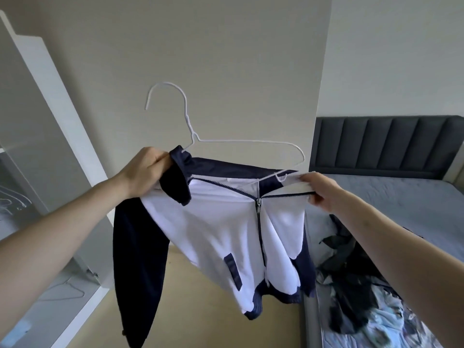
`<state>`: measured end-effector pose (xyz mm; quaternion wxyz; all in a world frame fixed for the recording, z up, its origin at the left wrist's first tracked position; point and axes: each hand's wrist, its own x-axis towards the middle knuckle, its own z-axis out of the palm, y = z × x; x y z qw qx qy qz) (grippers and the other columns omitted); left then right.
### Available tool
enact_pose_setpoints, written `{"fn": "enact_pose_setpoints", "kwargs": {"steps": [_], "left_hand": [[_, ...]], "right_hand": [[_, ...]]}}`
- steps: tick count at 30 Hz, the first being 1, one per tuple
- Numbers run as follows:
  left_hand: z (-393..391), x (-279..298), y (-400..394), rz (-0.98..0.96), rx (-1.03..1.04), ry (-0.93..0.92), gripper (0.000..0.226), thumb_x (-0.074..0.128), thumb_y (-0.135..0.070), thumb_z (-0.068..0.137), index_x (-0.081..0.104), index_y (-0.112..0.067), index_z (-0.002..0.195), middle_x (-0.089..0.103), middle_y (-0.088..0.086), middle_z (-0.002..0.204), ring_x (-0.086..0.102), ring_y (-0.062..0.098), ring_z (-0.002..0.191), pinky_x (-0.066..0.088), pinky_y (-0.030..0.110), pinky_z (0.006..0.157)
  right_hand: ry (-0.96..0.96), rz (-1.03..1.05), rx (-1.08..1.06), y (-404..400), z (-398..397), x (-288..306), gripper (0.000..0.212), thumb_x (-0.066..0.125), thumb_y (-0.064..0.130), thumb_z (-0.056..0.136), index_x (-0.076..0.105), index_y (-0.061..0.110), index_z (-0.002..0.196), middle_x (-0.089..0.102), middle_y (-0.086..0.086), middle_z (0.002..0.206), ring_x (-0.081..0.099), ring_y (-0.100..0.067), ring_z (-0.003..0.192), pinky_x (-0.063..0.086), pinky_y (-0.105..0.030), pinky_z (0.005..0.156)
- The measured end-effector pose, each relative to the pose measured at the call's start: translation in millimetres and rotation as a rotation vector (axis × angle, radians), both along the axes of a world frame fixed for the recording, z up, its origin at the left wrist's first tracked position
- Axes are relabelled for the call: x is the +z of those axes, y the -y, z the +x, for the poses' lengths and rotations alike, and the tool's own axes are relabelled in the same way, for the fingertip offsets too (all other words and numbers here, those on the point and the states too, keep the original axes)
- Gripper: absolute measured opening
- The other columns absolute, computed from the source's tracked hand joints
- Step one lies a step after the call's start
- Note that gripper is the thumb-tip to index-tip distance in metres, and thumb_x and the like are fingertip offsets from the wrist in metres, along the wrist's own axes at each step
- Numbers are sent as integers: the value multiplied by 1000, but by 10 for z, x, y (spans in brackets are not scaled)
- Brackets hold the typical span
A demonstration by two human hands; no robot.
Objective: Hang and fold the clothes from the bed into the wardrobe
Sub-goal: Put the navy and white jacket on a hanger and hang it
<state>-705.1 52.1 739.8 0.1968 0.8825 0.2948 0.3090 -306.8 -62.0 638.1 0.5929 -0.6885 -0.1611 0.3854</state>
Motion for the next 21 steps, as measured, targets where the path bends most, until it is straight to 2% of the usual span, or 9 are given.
{"fn": "enact_pose_setpoints", "kwargs": {"steps": [2,5,8,10,13,16,18,20,21], "left_hand": [[35,-18,14,-46,-43,-8,41,42,-48,89,33,-23,58,33,-15,56,30,7,54,27,22,51],[43,-46,-10,-6,-51,-126,40,41,-43,89,32,-22,57,32,-15,57,30,8,54,26,26,52],[18,-71,-46,185,45,-296,47,36,-49,87,34,-14,56,35,-9,52,31,13,51,35,37,52],[20,-121,-65,345,125,-399,47,34,-46,88,32,-8,60,38,-1,48,31,21,51,37,40,51],[83,-200,-76,416,208,-370,48,38,-41,93,36,-13,55,44,3,48,37,28,50,35,37,50],[243,-257,-52,419,224,-362,54,43,-37,103,37,-16,54,44,-1,47,39,25,47,32,34,48],[320,-275,-20,388,208,-345,55,42,-37,105,35,-15,55,42,-1,46,36,21,45,30,34,49],[331,-273,8,373,166,-279,53,39,-38,103,32,-13,56,38,0,45,31,20,44,29,36,50],[315,-262,20,353,148,-227,52,39,-38,101,31,-13,56,36,0,45,29,18,44,28,36,50]], "right_hand": [[-18,-4,12,-6,27,29,6,72,17,82,68,21,86,49,3,65,40,-10,47,29,-17,35],[-53,33,29,-2,49,109,6,69,16,80,66,21,82,49,3,66,42,-10,51,29,-18,34],[-23,68,29,63,23,264,8,70,15,79,64,20,83,50,2,66,44,-12,52,31,-19,37],[68,84,37,118,-29,417,11,71,16,78,65,17,87,50,-1,70,44,-14,57,32,-20,40],[184,167,94,184,-263,730,16,72,18,80,66,11,94,56,-4,75,53,-16,59,40,-23,45],[312,317,323,221,-747,1008,3,73,13,83,76,13,83,72,-7,80,69,-15,65,59,-28,56],[498,384,557,266,-1079,1105,6,75,17,82,80,17,80,74,-3,77,68,-12,70,57,-28,61],[788,284,833,319,-1230,1180,20,78,35,79,78,20,92,74,1,84,64,-4,76,52,-26,71],[881,220,970,343,-1216,1197,24,79,39,78,76,26,98,75,10,91,66,-1,84,52,-23,78]]}}
